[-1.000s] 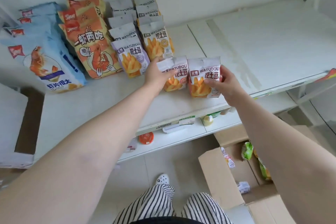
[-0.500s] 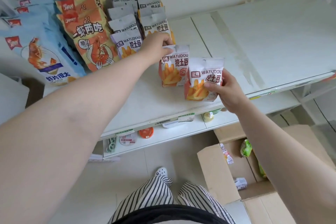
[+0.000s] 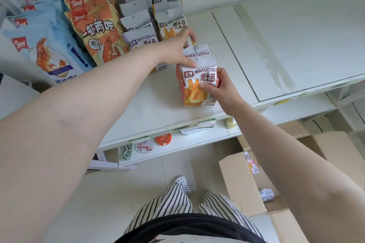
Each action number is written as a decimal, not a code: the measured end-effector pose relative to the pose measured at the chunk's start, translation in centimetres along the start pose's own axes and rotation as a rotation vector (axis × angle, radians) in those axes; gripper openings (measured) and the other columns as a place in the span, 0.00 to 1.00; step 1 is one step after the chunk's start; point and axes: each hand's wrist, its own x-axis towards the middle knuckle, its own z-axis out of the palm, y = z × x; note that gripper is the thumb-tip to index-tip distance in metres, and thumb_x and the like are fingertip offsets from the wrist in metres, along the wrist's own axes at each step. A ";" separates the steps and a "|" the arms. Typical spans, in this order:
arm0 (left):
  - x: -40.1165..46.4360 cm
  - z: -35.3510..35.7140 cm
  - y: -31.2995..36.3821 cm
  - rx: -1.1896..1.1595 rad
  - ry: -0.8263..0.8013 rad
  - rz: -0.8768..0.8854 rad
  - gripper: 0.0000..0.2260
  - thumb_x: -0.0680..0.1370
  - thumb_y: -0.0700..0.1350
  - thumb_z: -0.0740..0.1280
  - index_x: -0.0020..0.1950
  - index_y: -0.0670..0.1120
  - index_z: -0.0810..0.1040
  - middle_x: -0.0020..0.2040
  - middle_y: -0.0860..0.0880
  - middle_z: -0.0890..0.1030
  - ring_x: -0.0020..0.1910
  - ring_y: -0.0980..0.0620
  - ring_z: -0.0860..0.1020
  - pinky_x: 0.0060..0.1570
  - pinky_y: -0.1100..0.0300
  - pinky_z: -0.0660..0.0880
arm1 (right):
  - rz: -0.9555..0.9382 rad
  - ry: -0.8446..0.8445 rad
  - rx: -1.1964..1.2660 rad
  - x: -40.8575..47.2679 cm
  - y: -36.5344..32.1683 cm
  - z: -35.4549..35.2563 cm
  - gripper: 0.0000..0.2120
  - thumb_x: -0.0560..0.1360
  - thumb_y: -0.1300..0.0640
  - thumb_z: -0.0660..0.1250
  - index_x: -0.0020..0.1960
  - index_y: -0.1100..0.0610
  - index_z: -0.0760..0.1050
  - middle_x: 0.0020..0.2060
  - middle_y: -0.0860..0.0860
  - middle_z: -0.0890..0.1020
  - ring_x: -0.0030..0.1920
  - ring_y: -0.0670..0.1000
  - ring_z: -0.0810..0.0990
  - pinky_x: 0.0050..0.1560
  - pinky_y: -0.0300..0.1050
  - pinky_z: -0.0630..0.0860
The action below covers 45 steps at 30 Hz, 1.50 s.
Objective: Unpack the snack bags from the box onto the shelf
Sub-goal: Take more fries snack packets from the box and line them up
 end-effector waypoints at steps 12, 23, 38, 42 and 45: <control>0.0 0.2 -0.2 0.017 0.010 0.058 0.10 0.72 0.47 0.74 0.36 0.56 0.74 0.51 0.53 0.77 0.56 0.52 0.74 0.62 0.55 0.69 | -0.049 -0.052 -0.122 1.1 1.2 -0.1 0.52 0.65 0.63 0.79 0.77 0.56 0.48 0.73 0.57 0.63 0.66 0.50 0.74 0.60 0.49 0.79; -0.1 -0.8 1.7 -0.033 0.139 0.126 0.13 0.71 0.45 0.76 0.34 0.53 0.72 0.42 0.54 0.77 0.37 0.64 0.72 0.42 0.68 0.71 | -0.116 0.029 -0.358 4.0 1.9 -2.2 0.64 0.47 0.47 0.88 0.75 0.40 0.58 0.68 0.55 0.71 0.68 0.58 0.73 0.62 0.64 0.74; 6.6 1.6 5.3 0.133 0.191 0.198 0.08 0.70 0.46 0.77 0.40 0.47 0.79 0.44 0.51 0.81 0.46 0.53 0.80 0.49 0.59 0.75 | -0.128 -0.043 -0.295 4.6 -0.7 -8.7 0.56 0.54 0.61 0.85 0.75 0.52 0.59 0.64 0.54 0.77 0.60 0.51 0.80 0.52 0.46 0.81; 11.0 0.8 5.9 0.219 0.255 0.220 0.09 0.69 0.48 0.77 0.35 0.50 0.77 0.44 0.51 0.83 0.46 0.52 0.81 0.49 0.56 0.77 | -0.144 -0.044 -0.295 8.9 -1.0 -11.2 0.57 0.51 0.57 0.86 0.74 0.51 0.60 0.63 0.52 0.78 0.57 0.49 0.82 0.53 0.50 0.81; 13.9 -0.5 5.8 0.283 0.295 0.222 0.08 0.70 0.49 0.76 0.39 0.48 0.79 0.46 0.50 0.83 0.47 0.51 0.80 0.40 0.62 0.72 | -0.159 -0.046 -0.313 12.7 -1.5 -12.1 0.51 0.57 0.61 0.84 0.74 0.51 0.61 0.61 0.48 0.79 0.54 0.45 0.83 0.51 0.46 0.82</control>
